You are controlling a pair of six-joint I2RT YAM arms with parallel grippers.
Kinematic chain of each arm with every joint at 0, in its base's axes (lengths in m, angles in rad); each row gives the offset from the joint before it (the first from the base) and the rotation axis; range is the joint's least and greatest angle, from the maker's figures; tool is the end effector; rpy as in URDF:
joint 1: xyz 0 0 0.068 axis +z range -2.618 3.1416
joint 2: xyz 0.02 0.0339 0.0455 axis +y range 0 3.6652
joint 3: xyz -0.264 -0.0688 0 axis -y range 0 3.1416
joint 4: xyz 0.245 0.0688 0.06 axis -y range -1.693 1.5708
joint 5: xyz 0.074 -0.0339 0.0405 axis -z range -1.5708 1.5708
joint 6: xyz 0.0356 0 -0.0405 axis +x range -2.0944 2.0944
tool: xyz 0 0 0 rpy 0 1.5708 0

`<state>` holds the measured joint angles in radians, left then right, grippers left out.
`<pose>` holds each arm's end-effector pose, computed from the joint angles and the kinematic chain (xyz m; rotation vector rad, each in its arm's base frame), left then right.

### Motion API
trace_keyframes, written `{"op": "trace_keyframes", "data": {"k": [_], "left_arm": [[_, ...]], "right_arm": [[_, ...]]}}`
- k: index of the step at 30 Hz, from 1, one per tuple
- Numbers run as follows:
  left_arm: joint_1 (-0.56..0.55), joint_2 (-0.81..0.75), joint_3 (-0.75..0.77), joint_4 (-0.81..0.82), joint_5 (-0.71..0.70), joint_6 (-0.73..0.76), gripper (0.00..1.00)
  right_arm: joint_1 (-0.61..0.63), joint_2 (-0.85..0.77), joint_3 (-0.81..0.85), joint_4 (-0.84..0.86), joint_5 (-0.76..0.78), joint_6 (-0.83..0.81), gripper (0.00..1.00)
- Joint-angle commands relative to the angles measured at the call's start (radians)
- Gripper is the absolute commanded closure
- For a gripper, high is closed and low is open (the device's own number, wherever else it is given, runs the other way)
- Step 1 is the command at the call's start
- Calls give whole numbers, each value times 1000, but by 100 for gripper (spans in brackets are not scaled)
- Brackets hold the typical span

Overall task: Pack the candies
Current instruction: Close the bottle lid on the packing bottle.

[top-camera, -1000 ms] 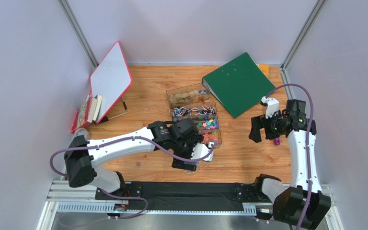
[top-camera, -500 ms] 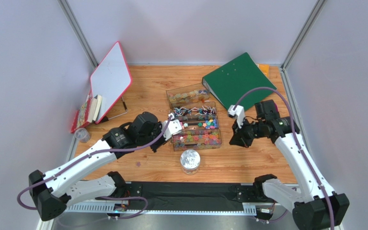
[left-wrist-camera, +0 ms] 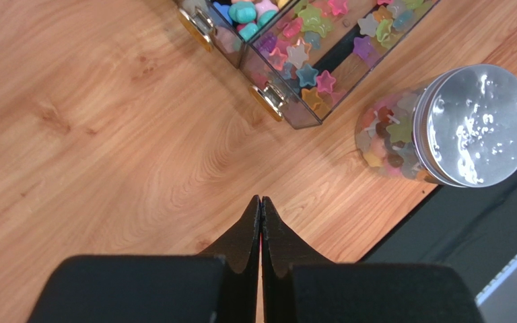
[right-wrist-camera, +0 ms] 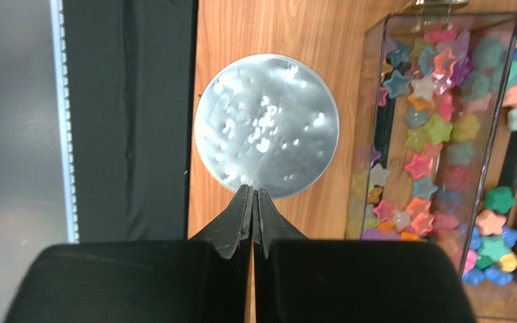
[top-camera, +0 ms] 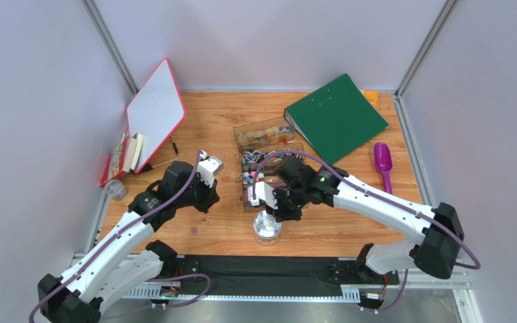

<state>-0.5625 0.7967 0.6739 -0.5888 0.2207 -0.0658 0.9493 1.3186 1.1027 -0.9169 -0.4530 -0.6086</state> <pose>0.1382 -0.0963 0.2608 0.6863 2.2259 -0.5745 0.1336 0.2133 0.2793 -1.9957 1.8244 0.7152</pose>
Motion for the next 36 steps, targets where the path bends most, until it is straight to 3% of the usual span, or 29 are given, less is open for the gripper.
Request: {"op": "trace_keyframes", "data": {"k": [1,10,21,36], "left_arm": [[19,-42,-43,24,71,-104,100],[19,-71,-57,60,59,-80,100],[13,-94,-94,106,36,-95,100],[15,-73,-86,99,11,-83,100]], "right_arm": [[54,79,75,93,103,-28,100],[114,206,65,95,148,-63,100],[128,73,75,56,166,-100,100],[227,215,26,122,137,-105,100]]}}
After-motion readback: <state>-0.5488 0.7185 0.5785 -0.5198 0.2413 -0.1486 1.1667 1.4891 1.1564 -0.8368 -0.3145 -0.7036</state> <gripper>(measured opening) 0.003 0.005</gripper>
